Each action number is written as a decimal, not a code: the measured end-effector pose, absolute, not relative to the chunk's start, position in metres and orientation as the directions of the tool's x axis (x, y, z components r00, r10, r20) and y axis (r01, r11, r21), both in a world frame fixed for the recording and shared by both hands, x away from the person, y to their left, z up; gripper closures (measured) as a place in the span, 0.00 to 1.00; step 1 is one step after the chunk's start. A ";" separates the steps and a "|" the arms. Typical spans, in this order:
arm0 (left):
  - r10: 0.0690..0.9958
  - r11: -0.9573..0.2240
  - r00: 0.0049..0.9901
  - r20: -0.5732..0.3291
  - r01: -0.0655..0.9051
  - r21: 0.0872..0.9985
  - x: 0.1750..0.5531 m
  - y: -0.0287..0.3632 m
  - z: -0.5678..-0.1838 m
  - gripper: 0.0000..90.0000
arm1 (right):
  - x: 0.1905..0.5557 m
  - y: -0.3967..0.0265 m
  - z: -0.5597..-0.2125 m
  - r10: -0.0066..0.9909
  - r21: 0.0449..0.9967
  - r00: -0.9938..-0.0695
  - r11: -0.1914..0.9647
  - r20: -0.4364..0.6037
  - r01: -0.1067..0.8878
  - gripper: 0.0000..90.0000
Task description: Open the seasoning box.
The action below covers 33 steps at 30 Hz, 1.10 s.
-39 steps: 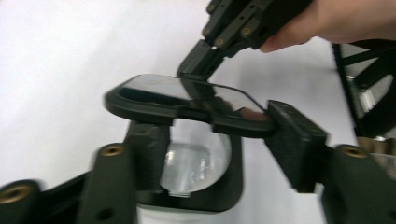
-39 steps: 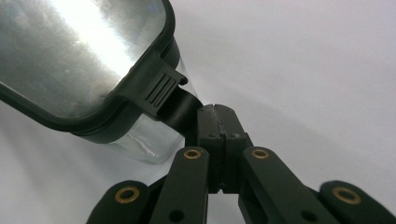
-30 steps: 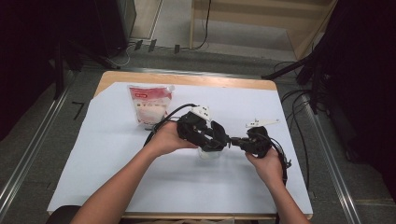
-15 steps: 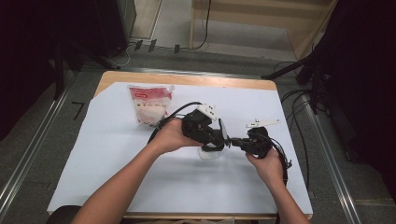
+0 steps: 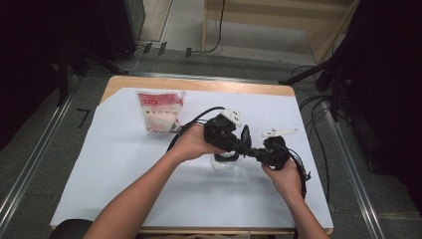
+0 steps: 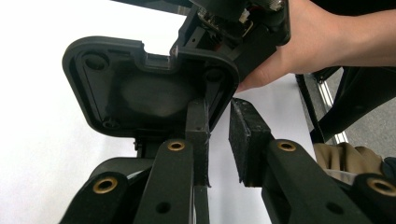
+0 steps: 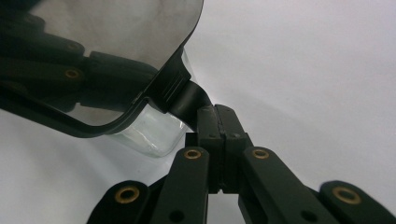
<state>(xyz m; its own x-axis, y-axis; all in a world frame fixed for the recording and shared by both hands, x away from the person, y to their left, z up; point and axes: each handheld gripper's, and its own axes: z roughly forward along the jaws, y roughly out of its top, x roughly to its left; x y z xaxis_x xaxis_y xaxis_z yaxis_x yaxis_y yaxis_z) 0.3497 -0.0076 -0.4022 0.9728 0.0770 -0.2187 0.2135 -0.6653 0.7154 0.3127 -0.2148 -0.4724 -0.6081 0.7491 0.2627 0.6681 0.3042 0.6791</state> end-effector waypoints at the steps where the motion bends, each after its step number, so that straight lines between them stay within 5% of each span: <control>1: 0.076 -0.665 0.973 -0.217 0.212 0.716 0.350 -0.008 -0.403 0.87 | 0.313 -0.215 -0.472 0.749 0.679 -0.608 0.304 0.263 0.668 1.00; 22: 0.105 -0.654 0.958 -0.268 0.270 0.707 0.347 0.012 -0.390 0.76 | 0.298 -0.225 -0.463 0.744 0.697 -0.614 0.295 0.262 0.654 1.00; 33: 0.190 -0.640 0.940 -0.282 0.337 0.691 0.340 0.044 -0.391 0.75 | 0.264 -0.214 -0.458 0.694 0.727 -0.669 0.312 0.265 0.612 0.84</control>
